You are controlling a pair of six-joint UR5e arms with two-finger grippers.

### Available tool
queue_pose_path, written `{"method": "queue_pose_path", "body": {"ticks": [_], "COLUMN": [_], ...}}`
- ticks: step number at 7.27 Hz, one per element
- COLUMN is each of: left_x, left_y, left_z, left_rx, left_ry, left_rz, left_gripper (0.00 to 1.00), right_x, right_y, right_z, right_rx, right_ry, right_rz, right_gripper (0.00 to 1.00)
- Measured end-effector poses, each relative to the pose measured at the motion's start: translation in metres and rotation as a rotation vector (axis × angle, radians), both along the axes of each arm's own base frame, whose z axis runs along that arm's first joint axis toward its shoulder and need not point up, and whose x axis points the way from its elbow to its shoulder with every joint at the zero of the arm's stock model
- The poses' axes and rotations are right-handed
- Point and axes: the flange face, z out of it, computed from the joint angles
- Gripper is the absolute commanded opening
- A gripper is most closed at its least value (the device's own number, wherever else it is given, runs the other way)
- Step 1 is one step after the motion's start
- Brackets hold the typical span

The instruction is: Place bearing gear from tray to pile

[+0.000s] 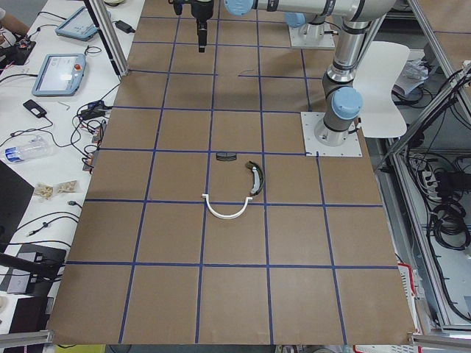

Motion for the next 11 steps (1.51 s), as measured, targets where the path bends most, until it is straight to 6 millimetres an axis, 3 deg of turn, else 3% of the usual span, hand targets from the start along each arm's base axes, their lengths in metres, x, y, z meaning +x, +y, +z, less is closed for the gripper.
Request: {"method": "queue_pose_path", "body": {"ticks": [3, 7, 8, 9, 10, 11], "left_x": [0.0, 0.0, 0.0, 0.0, 0.0, 0.0], "left_y": [0.0, -0.001, -0.001, -0.001, -0.001, -0.001], "left_z": [0.0, 0.0, 0.0, 0.0, 0.0, 0.0], "left_rx": [0.0, -0.001, -0.001, -0.001, -0.001, -0.001], "left_ry": [0.001, 0.002, 0.002, 0.002, 0.002, 0.002], "left_rz": [0.001, 0.003, 0.003, 0.002, 0.002, 0.003], "left_gripper": [1.0, 1.0, 1.0, 1.0, 1.0, 1.0], "right_x": [-0.005, -0.007, -0.007, -0.007, -0.008, -0.008], "right_y": [-0.003, -0.003, -0.003, -0.003, -0.003, -0.004], "right_z": [-0.024, -0.038, -0.042, -0.045, -0.046, -0.046], "right_rx": [0.012, 0.03, 0.034, 0.036, 0.036, 0.035], "right_ry": [-0.027, -0.034, -0.038, -0.042, -0.043, -0.043], "right_rz": [-0.009, -0.01, -0.016, -0.028, -0.038, -0.042], "right_gripper": [0.82, 0.75, 0.53, 0.45, 0.45, 0.33]}}
